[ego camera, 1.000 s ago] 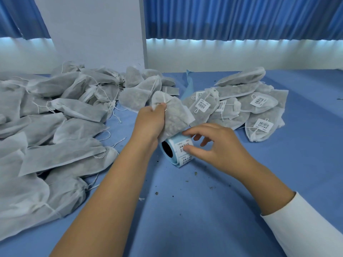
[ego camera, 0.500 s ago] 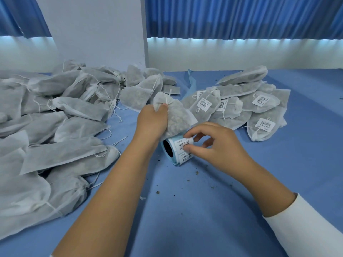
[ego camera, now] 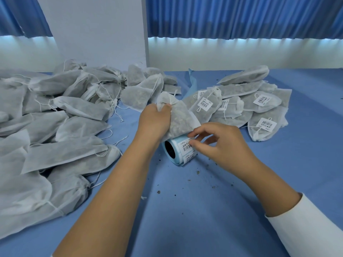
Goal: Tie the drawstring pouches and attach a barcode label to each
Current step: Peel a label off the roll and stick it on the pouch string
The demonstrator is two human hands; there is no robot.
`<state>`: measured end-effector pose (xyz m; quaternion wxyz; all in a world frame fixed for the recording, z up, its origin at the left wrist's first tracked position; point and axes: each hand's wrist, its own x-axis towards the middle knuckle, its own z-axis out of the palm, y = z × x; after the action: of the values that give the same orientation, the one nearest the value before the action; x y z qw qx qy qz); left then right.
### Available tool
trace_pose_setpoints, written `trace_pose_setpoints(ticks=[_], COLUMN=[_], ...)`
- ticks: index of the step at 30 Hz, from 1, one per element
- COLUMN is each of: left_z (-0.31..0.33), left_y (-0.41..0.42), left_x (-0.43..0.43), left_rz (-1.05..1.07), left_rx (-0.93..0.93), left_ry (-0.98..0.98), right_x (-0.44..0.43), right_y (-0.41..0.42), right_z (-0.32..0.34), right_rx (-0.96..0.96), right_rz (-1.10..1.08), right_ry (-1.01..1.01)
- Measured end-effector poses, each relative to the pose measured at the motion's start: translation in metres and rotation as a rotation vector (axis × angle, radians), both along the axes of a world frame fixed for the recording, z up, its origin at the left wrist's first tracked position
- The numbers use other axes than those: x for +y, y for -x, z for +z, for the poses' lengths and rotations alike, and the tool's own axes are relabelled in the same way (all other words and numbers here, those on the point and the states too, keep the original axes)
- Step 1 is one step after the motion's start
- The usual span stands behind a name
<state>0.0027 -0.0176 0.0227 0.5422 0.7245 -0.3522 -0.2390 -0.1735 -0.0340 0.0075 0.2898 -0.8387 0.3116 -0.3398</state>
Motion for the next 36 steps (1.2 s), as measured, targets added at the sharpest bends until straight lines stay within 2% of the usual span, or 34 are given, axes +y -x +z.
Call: trace_pose_setpoints(ticks=[15, 19, 25, 29, 33, 36], left_z=[-0.003, -0.004, -0.005, -0.006, -0.005, -0.001], left_y=[-0.004, -0.003, -0.002, -0.001, 0.0, 0.002], left_x=[-0.001, 0.0, -0.001, 0.0, 0.001, 0.002], left_rz=[0.003, -0.013, -0.031, -0.048, -0.052, -0.034], left_rx=[0.017, 0.037, 0.025, 0.025, 0.031, 0.036], left_ry=[0.007, 0.014, -0.012, -0.032, -0.049, 0.043], right_x=[-0.004, -0.003, 0.003, 0.003, 0.0, -0.005], right_y=[0.001, 0.002, 0.001, 0.003, 0.005, 0.005], right_z=[-0.004, -0.004, 0.001, 0.006, 0.01, 0.013], right_rx=[0.037, -0.05, -0.158, -0.295, -0.486, -0.65], right_rz=[-0.035, 0.017, 0.118, 0.146, 0.128, 0.084], right_ry=[0.073, 0.124, 0.099, -0.007, -0.215, -0.367])
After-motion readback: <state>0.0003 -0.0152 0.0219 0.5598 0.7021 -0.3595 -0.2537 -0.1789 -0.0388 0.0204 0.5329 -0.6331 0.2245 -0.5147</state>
